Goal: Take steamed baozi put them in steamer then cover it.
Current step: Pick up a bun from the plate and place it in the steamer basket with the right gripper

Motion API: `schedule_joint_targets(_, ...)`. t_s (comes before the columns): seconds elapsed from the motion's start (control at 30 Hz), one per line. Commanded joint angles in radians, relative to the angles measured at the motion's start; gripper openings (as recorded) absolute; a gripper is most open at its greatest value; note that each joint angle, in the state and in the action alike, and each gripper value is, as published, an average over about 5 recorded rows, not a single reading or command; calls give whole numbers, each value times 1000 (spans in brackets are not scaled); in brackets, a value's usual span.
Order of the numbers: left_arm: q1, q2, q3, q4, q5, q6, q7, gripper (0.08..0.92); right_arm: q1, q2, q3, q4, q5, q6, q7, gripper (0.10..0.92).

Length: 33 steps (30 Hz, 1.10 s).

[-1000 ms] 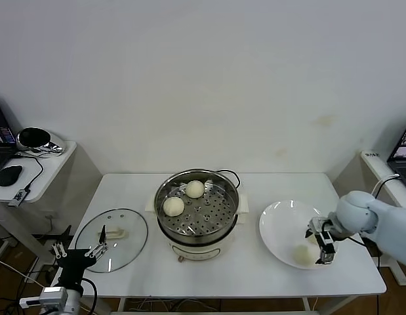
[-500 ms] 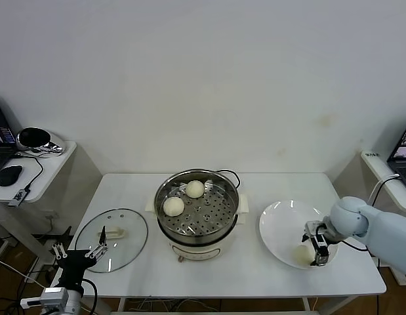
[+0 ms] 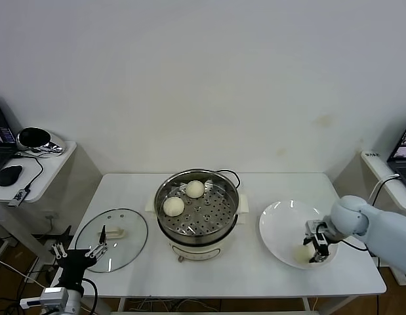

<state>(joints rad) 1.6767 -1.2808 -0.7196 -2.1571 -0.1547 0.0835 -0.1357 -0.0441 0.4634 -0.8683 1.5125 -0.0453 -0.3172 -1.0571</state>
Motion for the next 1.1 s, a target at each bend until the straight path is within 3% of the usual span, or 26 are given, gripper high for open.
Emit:
schedule_joint_targets(0.03, -5, 6, 1, 3, -2, 1, 0, 823, 182, -1, 15, -3, 65, 14, -63, 568)
schedule_joint_targets(0.33, -13, 14, 5, 3, -6, 2, -1, 823, 570, 114, -120, -22, 187, 38, -138, 568)
schedule_joint_targets(0.67, -10, 13, -7, 0, -12, 2, -1, 823, 767, 417, -290, -10, 336, 128, -26, 568)
schedule_joint_targets(1.1, -3, 0, -26, -10, -13, 1, -3, 823, 659, 710, -424, -54, 210, 416, 58, 577)
